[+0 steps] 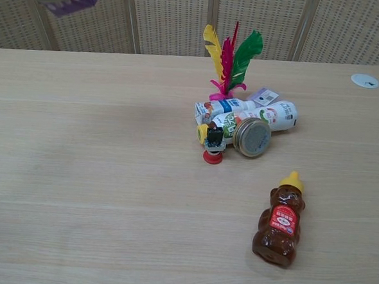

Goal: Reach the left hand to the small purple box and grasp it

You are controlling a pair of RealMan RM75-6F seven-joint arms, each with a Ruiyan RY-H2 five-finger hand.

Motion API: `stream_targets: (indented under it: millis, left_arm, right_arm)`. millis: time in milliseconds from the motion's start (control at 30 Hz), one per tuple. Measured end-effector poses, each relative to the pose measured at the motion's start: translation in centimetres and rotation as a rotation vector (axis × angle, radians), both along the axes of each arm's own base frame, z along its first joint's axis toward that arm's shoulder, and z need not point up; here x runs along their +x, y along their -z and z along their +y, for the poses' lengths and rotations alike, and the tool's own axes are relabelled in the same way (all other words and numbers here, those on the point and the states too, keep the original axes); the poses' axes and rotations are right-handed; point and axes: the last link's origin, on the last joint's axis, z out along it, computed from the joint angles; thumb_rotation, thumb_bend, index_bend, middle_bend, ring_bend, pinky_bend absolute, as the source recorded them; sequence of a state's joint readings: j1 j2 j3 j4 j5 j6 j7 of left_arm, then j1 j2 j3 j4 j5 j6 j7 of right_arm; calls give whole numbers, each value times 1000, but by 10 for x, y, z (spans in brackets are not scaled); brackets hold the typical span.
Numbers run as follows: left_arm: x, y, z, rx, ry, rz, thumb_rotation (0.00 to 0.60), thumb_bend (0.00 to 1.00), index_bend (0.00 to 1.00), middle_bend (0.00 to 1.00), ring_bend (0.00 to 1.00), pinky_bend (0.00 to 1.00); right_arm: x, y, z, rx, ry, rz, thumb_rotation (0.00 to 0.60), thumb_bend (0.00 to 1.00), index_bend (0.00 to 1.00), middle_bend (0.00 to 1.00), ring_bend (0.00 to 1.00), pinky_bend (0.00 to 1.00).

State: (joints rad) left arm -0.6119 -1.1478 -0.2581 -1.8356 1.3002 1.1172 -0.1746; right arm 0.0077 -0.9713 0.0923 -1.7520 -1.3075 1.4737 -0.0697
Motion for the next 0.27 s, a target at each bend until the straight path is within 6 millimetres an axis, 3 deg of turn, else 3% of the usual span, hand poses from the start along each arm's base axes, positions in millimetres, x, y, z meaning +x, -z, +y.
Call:
stream_targets:
  millis: [267]
  left_arm:
    - [15,-8,-1,85,65,-91,600,408,593,622,731,522]
  right_arm:
    - [-2,-3,6,-13,5,-3,600,164,0,0,0,0]
